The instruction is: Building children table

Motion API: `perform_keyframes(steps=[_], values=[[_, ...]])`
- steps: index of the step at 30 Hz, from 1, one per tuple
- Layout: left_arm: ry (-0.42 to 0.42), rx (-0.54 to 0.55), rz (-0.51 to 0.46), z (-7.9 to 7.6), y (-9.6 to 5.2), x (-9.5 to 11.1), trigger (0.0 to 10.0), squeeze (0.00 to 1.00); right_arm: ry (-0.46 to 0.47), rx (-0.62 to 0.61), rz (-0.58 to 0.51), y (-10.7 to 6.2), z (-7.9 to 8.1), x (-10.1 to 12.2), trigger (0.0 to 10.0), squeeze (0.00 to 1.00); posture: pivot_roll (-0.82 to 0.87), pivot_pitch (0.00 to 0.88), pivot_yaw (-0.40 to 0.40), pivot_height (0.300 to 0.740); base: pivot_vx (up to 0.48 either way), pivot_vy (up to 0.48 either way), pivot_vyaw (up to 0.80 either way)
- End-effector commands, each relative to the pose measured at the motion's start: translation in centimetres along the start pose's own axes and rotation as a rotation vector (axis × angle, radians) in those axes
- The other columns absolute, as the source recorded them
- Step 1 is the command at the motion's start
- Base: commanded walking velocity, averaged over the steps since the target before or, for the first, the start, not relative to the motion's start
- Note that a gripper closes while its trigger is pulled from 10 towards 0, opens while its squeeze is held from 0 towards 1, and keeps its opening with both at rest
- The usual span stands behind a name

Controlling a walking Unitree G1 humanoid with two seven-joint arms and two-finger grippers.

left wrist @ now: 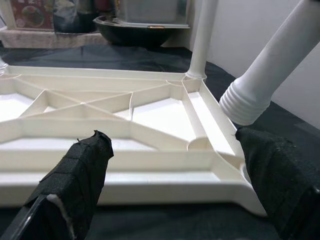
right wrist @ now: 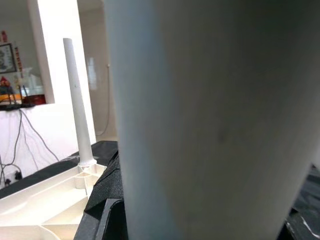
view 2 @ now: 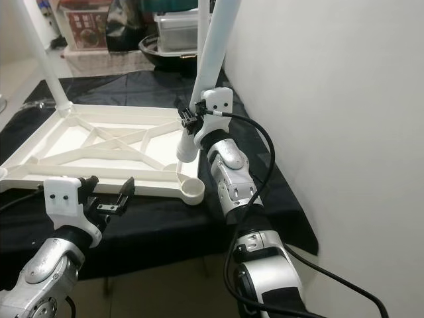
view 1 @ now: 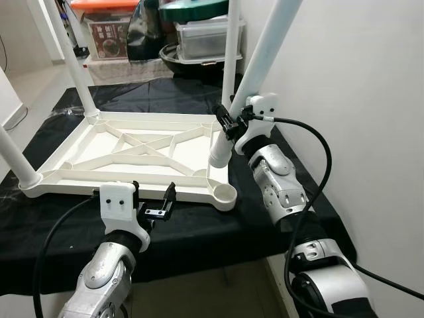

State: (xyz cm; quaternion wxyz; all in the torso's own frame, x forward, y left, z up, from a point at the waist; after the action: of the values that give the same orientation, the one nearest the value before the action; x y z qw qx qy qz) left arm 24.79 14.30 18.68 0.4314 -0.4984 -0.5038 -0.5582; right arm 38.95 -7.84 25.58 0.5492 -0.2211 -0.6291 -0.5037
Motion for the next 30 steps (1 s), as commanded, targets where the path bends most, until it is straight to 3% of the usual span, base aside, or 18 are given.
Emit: perform_keyframes(steps=[1,7,24,30], values=[[0.003,0.002,0.008,-0.02,0.11,-0.3,10.0,0.0,-0.01,-0.001,-0.011,-0.06,0.05,-0.06,10.0,0.0,0.05,0.035,0.002,0.74,0.341,0.0,0.0],[0.004,0.007,0.01,0.05,0.15,-0.41,10.0,0.0,-0.015,-0.003,-0.01,-0.08,0.02,-0.11,10.0,0.0,0.05,0.039,0.004,0.74,0.341,0.0,0.0],[-0.021,-0.009,0.024,-0.35,0.09,-0.67,10.0,0.0,-0.019,0.006,-0.003,0.2,-0.15,-0.09,10.0,0.0,0.05,0.046,-0.002,0.74,0.0,0.0,0.0],[-0.009,-0.026,0.036,-0.64,-0.25,-0.97,10.0,0.0,0.083,0.137,0.059,0.51,-0.02,-0.36,10.0,0.0,0.05,0.053,-0.006,0.74,0.0,0.0,0.0]])
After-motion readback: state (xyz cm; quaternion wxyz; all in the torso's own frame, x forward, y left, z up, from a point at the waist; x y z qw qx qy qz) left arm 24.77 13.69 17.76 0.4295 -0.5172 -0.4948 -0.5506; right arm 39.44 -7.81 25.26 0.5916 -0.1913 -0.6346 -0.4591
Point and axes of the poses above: a point about 5 cm out from each wrist's last joint towards the gripper, its own y axis pointing out of the wrist towards the gripper, its own x axis along the axis of the wrist's last joint, z = x × y, the point moved 1 cm from there along y, pointing out of the wrist towards the gripper, and after that the axes turned 7 degrees about y, right-handed, at the moved point
